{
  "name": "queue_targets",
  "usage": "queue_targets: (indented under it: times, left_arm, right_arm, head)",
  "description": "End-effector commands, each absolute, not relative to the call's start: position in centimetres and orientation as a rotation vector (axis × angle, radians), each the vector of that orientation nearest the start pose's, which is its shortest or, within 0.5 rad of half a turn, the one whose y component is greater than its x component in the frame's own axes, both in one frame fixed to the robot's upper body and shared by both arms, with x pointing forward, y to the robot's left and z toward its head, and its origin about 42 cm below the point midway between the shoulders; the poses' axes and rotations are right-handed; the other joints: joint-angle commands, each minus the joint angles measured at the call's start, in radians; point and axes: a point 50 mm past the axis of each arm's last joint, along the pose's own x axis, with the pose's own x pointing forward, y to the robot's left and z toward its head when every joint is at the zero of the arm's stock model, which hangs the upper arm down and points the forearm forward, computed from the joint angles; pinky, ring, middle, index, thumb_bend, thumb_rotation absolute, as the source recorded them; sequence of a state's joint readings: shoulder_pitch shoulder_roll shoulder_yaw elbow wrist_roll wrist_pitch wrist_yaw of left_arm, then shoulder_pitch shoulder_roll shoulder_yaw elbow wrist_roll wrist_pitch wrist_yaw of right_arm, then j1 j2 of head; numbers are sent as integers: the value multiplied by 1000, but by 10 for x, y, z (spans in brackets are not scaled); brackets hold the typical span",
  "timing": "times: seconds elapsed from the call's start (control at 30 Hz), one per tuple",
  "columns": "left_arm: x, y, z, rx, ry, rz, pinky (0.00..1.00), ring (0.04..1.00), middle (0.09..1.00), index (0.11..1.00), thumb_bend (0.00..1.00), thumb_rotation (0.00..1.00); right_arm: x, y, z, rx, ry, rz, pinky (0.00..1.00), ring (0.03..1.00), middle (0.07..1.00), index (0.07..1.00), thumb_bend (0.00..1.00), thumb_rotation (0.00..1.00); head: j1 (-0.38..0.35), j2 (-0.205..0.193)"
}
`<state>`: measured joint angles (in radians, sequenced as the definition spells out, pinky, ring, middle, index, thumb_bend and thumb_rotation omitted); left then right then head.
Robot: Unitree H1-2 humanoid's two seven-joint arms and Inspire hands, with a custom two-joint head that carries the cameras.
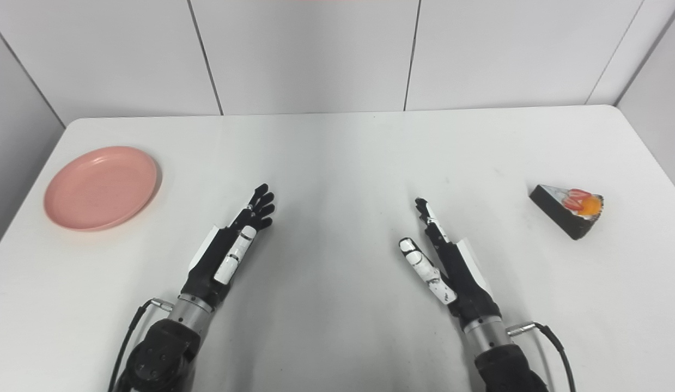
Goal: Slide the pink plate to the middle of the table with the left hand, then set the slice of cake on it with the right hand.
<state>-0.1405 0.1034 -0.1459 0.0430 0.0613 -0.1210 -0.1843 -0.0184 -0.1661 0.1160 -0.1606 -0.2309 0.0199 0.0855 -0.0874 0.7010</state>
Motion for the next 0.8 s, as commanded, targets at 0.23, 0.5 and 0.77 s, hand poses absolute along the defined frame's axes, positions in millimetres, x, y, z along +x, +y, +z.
queue_targets:
  times: [0.23, 0.5, 0.77]
  left_arm:
    - [314, 183, 115, 182, -157, -363, 939, 963, 981, 972, 455, 1000]
    - [314, 184, 115, 183, -158, -366, 939, 962, 982, 972, 458, 1000]
    - [314, 183, 114, 181, -159, -361, 935, 961, 980, 969, 462, 1000]
  right_arm:
    - [286, -221, 147, -391, -185, 193, 958, 971, 985, 989, 443, 1000]
    - [286, -221, 148, -396, -189, 194, 963, 976, 985, 989, 441, 1000]
    - [286, -221, 148, -400, -191, 197, 961, 977, 988, 990, 442, 1000]
  head:
    - [1, 3]
    - [1, 6]
    - [0, 5]
